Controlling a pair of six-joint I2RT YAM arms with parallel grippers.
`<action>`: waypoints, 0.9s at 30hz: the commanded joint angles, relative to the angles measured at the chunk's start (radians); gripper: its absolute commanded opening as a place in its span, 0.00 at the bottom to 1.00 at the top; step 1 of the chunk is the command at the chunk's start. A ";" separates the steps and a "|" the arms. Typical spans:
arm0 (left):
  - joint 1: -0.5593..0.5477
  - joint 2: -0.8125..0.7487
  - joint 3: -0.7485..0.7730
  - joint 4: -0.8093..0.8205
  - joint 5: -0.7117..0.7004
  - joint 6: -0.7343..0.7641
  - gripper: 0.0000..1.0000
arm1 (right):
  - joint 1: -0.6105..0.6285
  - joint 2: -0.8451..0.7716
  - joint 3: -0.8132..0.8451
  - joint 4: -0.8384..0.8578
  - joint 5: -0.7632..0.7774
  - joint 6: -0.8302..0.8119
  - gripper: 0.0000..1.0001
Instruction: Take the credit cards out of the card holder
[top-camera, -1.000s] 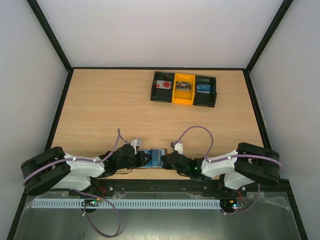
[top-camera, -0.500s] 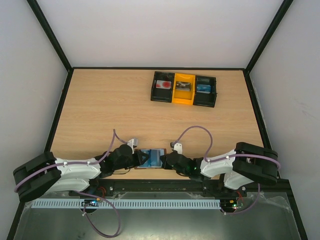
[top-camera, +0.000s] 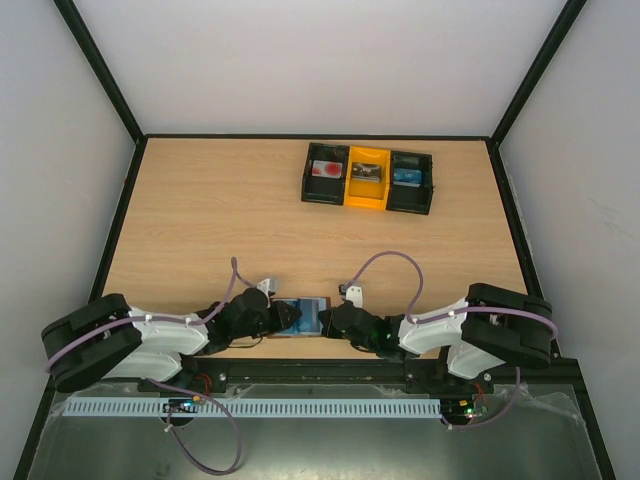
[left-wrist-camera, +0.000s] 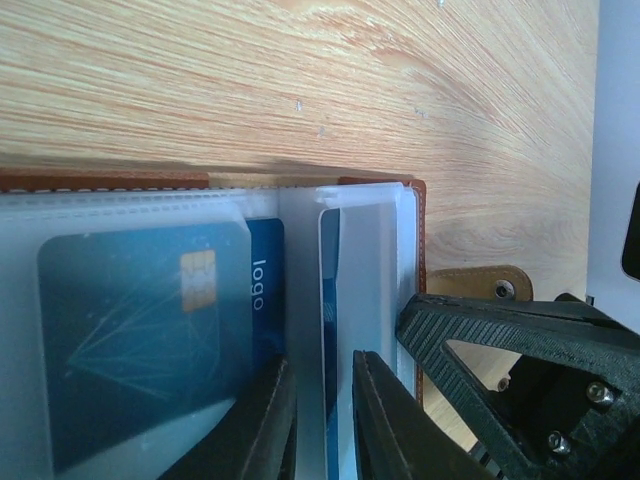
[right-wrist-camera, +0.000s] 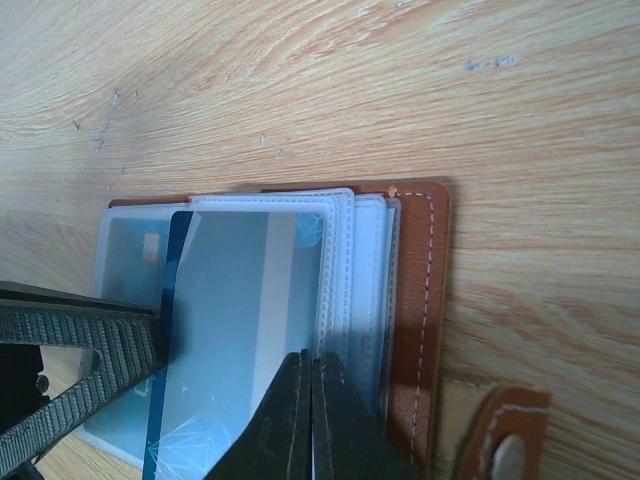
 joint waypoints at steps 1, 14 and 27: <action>0.008 0.042 -0.006 0.048 0.020 0.005 0.17 | 0.003 0.040 -0.012 -0.095 -0.017 0.003 0.02; 0.032 -0.043 -0.032 0.017 0.035 0.014 0.03 | 0.004 0.043 -0.015 -0.105 -0.007 0.008 0.02; 0.040 -0.045 -0.032 0.006 0.054 0.033 0.03 | 0.003 0.030 -0.016 -0.110 -0.004 0.009 0.02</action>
